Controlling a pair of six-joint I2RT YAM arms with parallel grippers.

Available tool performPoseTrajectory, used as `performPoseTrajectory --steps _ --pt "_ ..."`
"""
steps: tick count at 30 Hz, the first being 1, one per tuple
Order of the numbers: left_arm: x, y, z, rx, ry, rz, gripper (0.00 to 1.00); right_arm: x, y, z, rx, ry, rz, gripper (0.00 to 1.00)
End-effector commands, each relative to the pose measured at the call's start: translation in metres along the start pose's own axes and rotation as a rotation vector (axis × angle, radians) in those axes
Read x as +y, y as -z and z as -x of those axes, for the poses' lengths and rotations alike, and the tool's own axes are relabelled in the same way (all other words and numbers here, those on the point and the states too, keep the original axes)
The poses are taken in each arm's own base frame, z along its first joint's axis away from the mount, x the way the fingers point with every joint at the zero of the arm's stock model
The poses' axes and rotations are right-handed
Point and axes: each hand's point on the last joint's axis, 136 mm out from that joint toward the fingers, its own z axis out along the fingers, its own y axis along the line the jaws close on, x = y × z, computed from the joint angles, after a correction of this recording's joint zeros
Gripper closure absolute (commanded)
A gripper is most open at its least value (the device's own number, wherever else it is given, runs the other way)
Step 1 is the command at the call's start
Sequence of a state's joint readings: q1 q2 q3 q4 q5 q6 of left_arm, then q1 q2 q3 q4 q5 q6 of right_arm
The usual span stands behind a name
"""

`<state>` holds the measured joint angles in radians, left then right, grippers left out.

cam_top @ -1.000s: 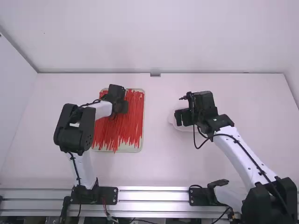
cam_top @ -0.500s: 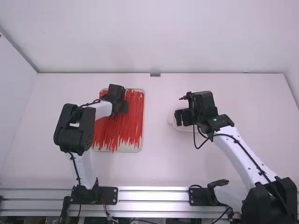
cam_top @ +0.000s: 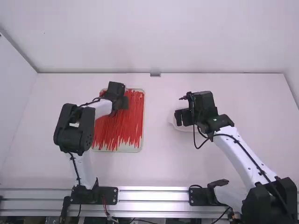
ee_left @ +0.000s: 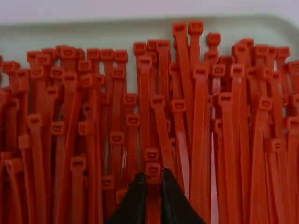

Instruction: Fasten the cable tie

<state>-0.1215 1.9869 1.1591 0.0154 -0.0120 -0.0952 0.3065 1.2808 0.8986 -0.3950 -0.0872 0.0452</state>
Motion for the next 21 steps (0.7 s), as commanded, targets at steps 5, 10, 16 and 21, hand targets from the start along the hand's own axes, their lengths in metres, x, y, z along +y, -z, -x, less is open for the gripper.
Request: performPoseTrajectory --steps 5,10,16,21 --pt "-0.006 0.08 0.072 -0.206 0.014 -0.023 0.98 0.001 0.005 0.015 -0.032 0.005 0.0 0.01" --pt "-0.007 0.149 0.099 -0.315 0.008 -0.033 0.98 0.001 0.005 0.016 -0.035 0.006 -0.003 0.01" --pt "-0.023 0.237 0.108 -0.455 -0.055 -0.058 0.98 0.001 0.005 0.016 -0.037 0.006 -0.003 0.01" --pt "-0.021 0.286 0.097 -0.56 -0.054 -0.034 0.98 0.001 0.005 0.018 -0.043 0.006 -0.003 0.01"
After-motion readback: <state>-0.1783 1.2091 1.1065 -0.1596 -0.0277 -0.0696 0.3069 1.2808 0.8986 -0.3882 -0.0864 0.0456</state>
